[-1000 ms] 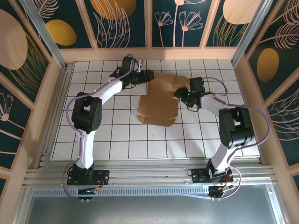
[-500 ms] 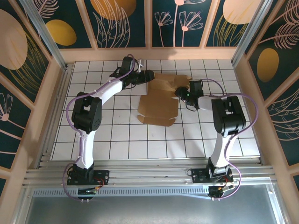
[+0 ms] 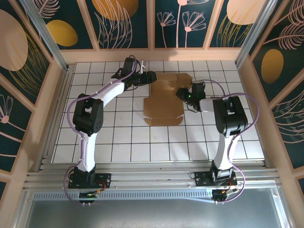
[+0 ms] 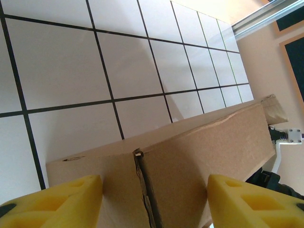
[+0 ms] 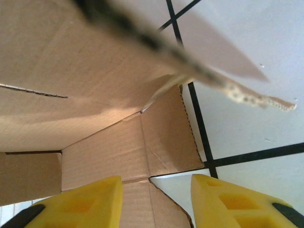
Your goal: Fold the paper box
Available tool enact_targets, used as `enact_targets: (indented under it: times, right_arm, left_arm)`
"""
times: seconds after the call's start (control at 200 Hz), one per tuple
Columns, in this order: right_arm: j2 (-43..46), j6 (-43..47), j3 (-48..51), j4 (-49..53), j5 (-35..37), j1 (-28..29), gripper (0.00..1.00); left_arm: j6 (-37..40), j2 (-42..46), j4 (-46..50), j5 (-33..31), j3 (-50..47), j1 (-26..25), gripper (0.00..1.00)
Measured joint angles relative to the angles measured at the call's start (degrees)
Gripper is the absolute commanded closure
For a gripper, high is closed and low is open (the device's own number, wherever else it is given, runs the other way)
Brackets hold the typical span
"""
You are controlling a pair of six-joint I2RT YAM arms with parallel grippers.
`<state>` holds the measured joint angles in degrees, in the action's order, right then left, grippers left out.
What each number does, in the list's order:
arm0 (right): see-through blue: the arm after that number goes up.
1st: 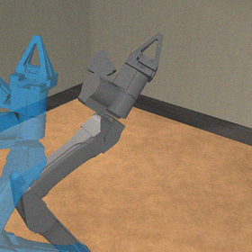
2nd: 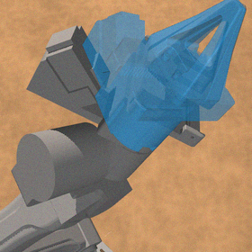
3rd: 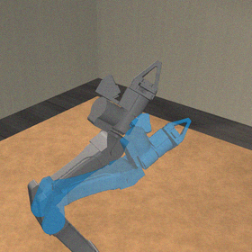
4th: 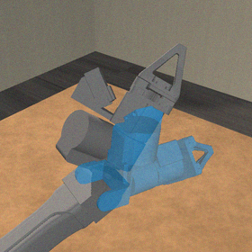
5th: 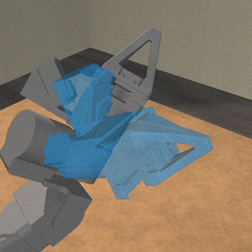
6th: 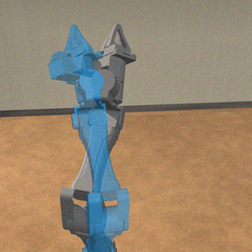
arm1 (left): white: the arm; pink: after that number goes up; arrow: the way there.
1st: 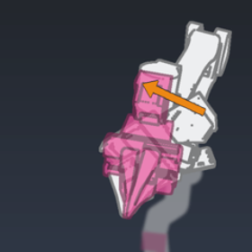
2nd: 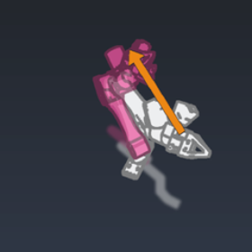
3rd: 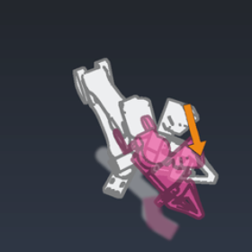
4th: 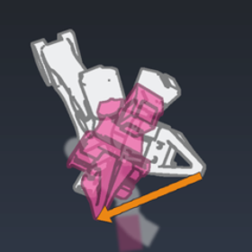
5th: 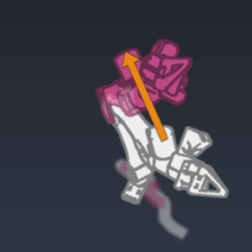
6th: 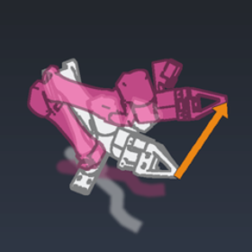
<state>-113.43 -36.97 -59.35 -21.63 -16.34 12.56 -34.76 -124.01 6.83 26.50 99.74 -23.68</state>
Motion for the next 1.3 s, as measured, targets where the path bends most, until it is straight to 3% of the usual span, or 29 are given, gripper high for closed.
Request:
enact_targets:
  times: [0.215,0.43,0.556,0.821,1.196,1.301]
  right_arm:
    - [0.0,4.07,0.02,-4.98,3.39,0.85,0.49]
    - [-0.42,6.05,-1.68,-3.15,7.58,0.83,0.29]
    - [-0.46,7.8,-1.77,-1.97,8.31,0.61,0.25]
    - [-7.21,9.16,-9.4,0.24,1.81,-0.31,0.38]
    - [-7.61,10.32,-6.99,-4.11,1.25,-0.02,0.59]
    - [-7.61,11.45,-5.16,-7.43,1.22,0.2,0.6]
  left_arm:
    - [0.04,0.0,1.05,0.02,0.46,0.0,0.41]
    - [0.22,0.0,1.79,0.04,0.76,0.0,0.4]
    - [0.22,0.0,1.79,0.04,0.79,0.0,0.4]
    - [0.22,0.0,2.47,0.02,1.09,0.0,0.4]
    - [0.15,-0.02,3.93,-0.02,2.21,0.0,0.41]
    - [0.15,-0.02,4.17,-0.11,2.91,0.0,0.41]
